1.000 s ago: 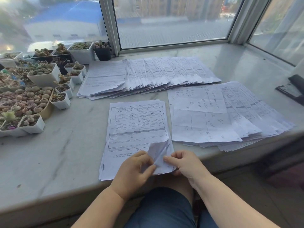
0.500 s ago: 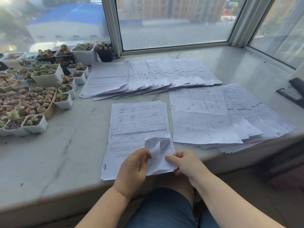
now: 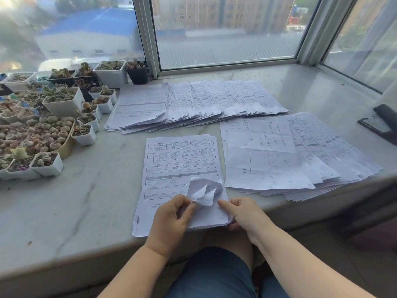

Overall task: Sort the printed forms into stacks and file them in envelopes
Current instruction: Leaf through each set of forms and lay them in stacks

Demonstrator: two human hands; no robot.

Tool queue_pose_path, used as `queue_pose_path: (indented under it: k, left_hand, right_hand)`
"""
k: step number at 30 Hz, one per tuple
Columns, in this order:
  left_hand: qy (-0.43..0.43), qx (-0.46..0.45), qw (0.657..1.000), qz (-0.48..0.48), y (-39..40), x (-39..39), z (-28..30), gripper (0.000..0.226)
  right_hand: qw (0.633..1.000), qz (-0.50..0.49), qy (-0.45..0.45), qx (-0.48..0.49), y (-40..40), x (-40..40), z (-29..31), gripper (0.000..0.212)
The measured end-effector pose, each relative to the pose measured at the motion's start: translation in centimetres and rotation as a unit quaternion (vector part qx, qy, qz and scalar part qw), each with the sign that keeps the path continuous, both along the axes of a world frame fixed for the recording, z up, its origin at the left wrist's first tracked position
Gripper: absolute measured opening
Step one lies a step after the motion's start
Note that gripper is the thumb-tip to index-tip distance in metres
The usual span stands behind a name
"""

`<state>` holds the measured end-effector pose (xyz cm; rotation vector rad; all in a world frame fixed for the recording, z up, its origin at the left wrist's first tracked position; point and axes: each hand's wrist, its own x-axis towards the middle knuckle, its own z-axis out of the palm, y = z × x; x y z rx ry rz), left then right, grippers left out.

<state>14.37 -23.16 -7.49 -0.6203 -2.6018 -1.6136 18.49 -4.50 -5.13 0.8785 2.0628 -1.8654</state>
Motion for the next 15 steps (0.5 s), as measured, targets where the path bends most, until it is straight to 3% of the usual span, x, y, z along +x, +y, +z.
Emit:
queue_pose_path:
  k: [3,8,12,15]
  left_hand:
    - [0.011,-0.012,1.000,0.015,0.0,-0.1,-0.2,0.015]
    - [0.027,-0.020,0.999,-0.010,-0.2,0.2,-0.1,0.040]
    - [0.016,-0.044,0.996,-0.072,-0.5,0.2,0.3,0.019]
    - [-0.002,-0.057,0.995,-0.084,-0.9,0.0,0.4,0.026]
  right_hand:
    - [0.999,0.013,-0.012,-0.031,0.4,0.3,0.4,0.018]
    - [0.997,-0.023,-0.045,-0.065,0.0,0.0,1.0,0.012]
    - [0.987,-0.085,-0.044,-0.125,-1.1,-0.3,1.8,0.009]
    - [0.986,-0.094,-0.039,-0.129,-1.6,-0.6,2.2,0.010]
